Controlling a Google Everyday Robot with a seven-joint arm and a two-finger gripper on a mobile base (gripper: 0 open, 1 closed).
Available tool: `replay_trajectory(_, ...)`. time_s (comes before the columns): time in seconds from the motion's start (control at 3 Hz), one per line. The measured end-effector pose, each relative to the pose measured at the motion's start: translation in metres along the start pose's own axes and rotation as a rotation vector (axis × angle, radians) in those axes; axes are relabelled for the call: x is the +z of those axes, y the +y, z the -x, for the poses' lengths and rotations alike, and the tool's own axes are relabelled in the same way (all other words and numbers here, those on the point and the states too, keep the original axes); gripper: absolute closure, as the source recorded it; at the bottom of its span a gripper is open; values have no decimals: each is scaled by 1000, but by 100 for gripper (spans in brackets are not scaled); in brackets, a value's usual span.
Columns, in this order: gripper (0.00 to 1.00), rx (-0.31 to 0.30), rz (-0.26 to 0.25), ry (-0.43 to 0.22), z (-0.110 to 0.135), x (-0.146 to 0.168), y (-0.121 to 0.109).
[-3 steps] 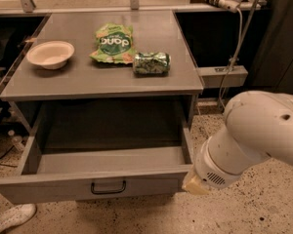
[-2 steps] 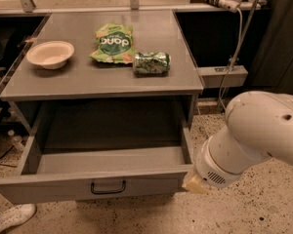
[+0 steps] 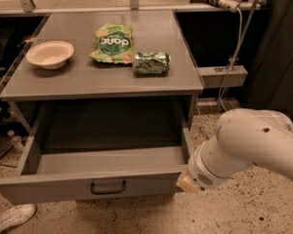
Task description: Close top drawer
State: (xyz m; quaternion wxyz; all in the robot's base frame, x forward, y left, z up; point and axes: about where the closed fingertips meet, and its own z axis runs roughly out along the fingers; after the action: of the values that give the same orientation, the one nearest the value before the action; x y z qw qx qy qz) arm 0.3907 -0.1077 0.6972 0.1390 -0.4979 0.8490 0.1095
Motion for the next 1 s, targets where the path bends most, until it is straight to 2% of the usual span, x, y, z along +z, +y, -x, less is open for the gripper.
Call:
replay_trajectory(0.33,100,14,-11,-27,7,21,-15)
replay_trajectory(0.67,100,8,-13,-39,15,39,-30)
replay_trajectory(1.0,100,-15,-34,-55,30,45,-50)
